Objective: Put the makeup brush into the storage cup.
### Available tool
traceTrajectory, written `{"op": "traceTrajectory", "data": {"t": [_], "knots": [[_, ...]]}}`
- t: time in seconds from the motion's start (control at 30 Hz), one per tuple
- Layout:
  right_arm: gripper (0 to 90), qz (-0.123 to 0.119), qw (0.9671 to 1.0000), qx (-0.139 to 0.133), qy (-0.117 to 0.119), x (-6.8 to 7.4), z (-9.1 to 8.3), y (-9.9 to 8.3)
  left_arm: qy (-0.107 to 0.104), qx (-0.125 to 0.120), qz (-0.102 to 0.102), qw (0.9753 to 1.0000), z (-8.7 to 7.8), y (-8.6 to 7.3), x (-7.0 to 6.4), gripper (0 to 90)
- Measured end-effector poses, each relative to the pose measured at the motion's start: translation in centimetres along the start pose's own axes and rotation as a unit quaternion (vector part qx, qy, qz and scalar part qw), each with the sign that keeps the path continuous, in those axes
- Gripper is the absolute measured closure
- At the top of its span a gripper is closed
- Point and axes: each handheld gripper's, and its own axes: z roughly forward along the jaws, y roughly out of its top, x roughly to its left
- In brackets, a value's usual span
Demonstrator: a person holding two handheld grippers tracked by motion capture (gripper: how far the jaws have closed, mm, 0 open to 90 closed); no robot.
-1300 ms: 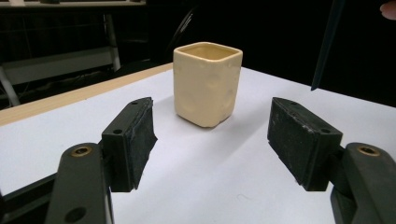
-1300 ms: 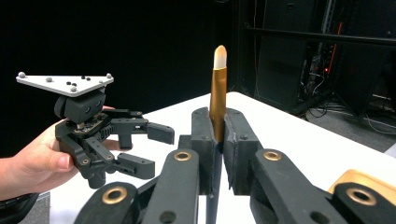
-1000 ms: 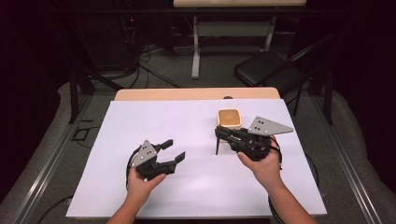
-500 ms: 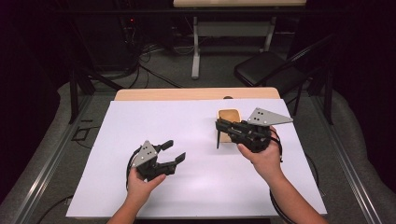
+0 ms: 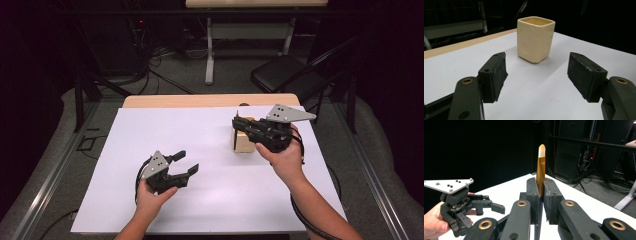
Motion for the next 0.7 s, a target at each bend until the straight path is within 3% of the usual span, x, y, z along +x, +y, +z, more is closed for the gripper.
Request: {"op": "traceTrajectory", "data": {"t": [0.7], "knots": [[83.5,-0.010,0.9999,-0.004,-0.010,-0.6,0.6,2.3,0.001,-0.001,-0.005,1.0000,-0.2,0.0,0.2,31.7]]}}
